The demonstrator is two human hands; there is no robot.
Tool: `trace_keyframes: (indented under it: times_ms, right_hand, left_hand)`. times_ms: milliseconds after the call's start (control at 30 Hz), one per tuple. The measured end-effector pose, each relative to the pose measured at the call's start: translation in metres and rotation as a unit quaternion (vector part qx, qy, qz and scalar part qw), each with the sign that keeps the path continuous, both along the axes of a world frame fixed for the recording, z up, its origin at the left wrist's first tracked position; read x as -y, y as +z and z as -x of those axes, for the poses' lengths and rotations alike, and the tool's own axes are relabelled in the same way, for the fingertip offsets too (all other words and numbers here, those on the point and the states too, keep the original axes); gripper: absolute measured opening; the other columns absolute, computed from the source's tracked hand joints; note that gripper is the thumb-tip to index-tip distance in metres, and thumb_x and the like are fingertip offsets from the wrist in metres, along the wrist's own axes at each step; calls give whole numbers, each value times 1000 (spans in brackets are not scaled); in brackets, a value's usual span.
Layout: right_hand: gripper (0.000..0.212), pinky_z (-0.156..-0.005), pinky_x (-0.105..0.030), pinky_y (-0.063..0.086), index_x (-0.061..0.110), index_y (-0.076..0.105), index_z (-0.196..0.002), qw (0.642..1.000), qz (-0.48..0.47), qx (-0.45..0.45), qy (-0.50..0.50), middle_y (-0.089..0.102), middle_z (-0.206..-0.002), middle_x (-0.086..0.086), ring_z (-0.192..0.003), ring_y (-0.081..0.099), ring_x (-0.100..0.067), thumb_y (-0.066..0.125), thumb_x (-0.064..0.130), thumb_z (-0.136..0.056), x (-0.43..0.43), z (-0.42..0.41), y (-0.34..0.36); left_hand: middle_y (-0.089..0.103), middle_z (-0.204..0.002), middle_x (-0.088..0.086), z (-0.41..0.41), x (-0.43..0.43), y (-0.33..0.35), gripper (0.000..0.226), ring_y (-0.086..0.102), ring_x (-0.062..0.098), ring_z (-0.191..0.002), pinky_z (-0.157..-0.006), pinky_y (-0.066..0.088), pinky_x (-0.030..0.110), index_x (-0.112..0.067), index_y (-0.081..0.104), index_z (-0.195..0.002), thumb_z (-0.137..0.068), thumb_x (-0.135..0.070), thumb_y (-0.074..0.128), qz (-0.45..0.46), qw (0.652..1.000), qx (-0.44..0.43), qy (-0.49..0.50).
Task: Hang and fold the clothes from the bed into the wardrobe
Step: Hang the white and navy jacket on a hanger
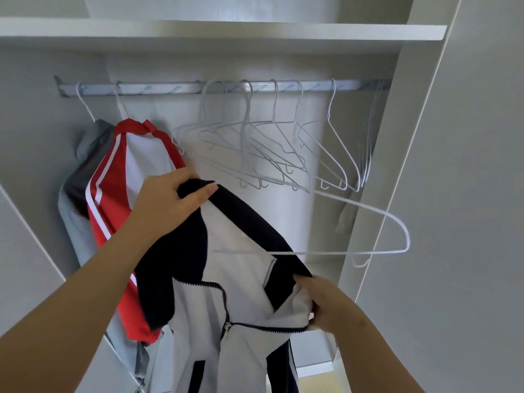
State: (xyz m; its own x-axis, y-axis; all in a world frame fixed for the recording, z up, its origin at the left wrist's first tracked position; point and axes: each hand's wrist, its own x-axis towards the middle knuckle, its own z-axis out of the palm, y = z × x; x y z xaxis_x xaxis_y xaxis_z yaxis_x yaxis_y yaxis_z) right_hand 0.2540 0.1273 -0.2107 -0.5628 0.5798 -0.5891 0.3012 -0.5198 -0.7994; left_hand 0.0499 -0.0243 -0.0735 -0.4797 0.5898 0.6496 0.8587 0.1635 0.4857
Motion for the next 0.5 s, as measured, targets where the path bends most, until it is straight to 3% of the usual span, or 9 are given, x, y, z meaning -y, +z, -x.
trace_keyframes:
  times_ms: [67, 133, 267, 400, 500]
  right_hand:
    - [9, -60, -44, 55, 17, 60, -97, 999, 36, -24, -12, 65, -98, -12, -84, 63, -30, 60, 23, -90, -2, -3, -2]
    - [11, -55, -39, 54, 18, 60, -95, 997, 57, -35, -40, 66, -93, -10, -81, 62, -29, 64, 25, -88, -2, -4, -3]
    - [13, -58, -32, 49, 16, 63, -92, 990, 114, -71, -50, 70, -67, -5, -70, 61, -23, 67, 25, -84, -5, -7, -1]
    - [19, -65, -34, 45, 8, 67, -84, 963, 200, -169, -70, 66, -73, -10, -71, 57, -25, 70, 9, -66, -7, -17, 5]
    - [22, -65, -34, 41, 8, 65, -86, 936, 253, -219, -105, 61, -75, -10, -71, 53, -24, 60, 2, -66, -9, -20, 9]
  left_hand:
    - [63, -66, 5, 10, 6, -3, 18, 58, 17, -61, -59, 42, 18, -9, 65, -79, -82, -27, 67, 29, 999, -13, -8]
    - [63, -66, 2, 17, 11, -7, 14, 57, 13, -60, -61, 41, 10, -10, 66, -80, -81, -24, 68, 46, 999, -27, -11]
    - [63, -65, 0, 27, 13, -12, 11, 57, 7, -71, -61, 42, 11, -13, 66, -80, -82, -23, 68, 44, 998, -32, -8]
    - [65, -66, 5, 35, 16, -13, 10, 56, 9, -78, -63, 41, 13, -11, 68, -80, -83, -21, 67, 53, 997, -47, 1]
    - [65, -66, 5, 38, 20, -16, 6, 57, 8, -77, -62, 41, 12, -14, 67, -79, -83, -18, 67, 54, 998, -39, -11]
